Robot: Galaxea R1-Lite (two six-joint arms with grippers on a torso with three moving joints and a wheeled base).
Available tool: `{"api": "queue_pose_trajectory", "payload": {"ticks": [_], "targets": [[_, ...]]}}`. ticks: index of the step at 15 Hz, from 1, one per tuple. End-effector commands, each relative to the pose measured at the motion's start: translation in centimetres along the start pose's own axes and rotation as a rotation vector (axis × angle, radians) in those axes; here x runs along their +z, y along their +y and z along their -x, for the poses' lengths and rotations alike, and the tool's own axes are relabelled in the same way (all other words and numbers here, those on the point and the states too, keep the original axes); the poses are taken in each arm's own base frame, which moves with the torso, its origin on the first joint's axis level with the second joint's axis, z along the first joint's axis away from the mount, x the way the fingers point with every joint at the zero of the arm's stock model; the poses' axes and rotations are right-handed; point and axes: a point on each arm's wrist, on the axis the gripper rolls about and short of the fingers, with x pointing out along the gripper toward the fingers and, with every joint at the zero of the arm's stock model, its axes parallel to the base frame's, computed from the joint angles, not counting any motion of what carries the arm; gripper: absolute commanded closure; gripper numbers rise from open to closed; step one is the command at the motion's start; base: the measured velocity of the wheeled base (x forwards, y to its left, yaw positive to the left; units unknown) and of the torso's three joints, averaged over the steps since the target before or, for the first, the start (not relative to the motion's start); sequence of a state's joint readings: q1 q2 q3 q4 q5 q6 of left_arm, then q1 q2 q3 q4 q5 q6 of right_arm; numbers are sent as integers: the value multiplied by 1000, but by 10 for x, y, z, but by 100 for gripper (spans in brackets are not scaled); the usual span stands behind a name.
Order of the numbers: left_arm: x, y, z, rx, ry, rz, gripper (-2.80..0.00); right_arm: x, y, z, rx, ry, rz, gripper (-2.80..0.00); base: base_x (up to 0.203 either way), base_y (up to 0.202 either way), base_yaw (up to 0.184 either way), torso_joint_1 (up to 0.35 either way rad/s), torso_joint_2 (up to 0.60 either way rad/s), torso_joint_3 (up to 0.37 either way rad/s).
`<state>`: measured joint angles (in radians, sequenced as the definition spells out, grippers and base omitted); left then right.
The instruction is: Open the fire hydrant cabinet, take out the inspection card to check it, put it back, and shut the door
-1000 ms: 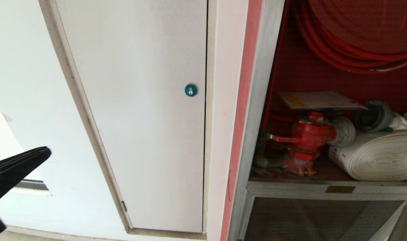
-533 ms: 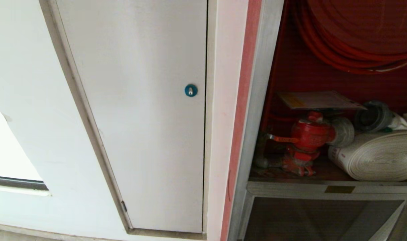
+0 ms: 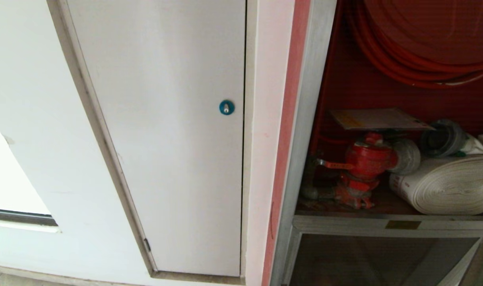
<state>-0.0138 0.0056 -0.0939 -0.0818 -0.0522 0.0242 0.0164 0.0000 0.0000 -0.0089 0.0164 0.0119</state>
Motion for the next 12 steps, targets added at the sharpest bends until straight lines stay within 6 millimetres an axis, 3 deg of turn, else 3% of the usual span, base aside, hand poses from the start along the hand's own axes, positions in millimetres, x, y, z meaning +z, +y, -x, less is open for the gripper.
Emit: {"api": "queue_pose_trajectory", "payload": {"ticks": [1, 12], "targets": [[-18, 1, -3, 48, 47, -30, 0, 0, 0, 0, 1, 3, 0, 0, 0, 0, 0, 0, 0, 0], [-35, 1, -3, 52, 168, 1, 0, 0, 0, 0, 1, 3, 0, 0, 0, 0, 0, 0, 0, 0]]}}
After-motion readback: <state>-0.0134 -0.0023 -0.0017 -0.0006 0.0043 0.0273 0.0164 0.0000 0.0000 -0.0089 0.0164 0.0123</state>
